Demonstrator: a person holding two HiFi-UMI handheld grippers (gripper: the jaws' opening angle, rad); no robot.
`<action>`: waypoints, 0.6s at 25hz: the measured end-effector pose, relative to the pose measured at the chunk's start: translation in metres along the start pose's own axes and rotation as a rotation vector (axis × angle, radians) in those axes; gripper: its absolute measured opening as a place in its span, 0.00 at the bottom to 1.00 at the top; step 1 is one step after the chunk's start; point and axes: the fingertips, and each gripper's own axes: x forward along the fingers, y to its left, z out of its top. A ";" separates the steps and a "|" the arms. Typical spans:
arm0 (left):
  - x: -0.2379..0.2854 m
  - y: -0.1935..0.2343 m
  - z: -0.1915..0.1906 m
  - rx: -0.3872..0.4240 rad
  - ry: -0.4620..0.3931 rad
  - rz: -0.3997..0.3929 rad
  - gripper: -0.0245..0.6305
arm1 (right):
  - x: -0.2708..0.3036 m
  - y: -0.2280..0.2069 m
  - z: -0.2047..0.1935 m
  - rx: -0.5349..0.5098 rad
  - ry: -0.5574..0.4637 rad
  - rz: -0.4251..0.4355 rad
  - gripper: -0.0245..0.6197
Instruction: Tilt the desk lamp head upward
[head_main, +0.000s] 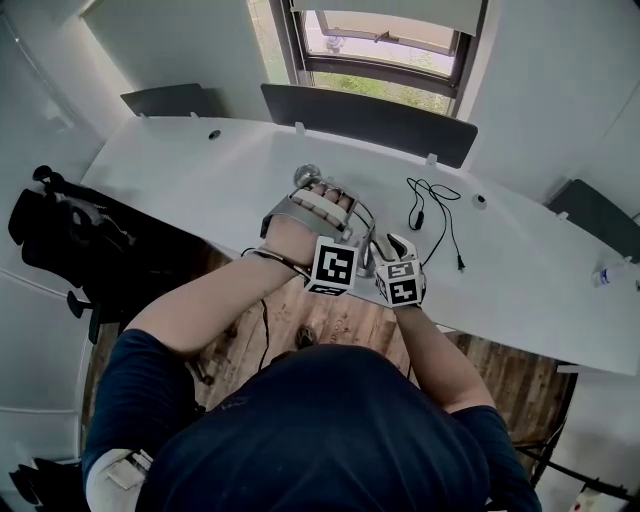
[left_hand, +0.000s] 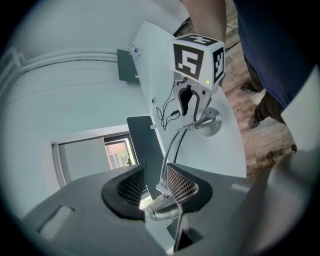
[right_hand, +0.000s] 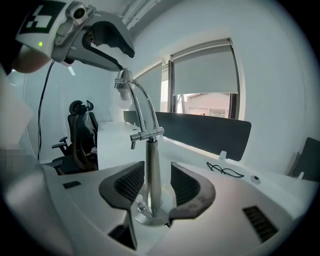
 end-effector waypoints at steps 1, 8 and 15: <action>-0.003 0.001 0.001 -0.030 -0.011 0.004 0.22 | -0.007 0.000 0.002 0.006 -0.006 0.001 0.30; -0.014 -0.011 0.008 -0.243 -0.082 0.005 0.22 | -0.046 0.016 0.018 0.052 -0.086 0.052 0.28; -0.025 -0.021 0.017 -0.484 -0.172 -0.011 0.22 | -0.077 0.033 0.040 0.096 -0.152 0.105 0.21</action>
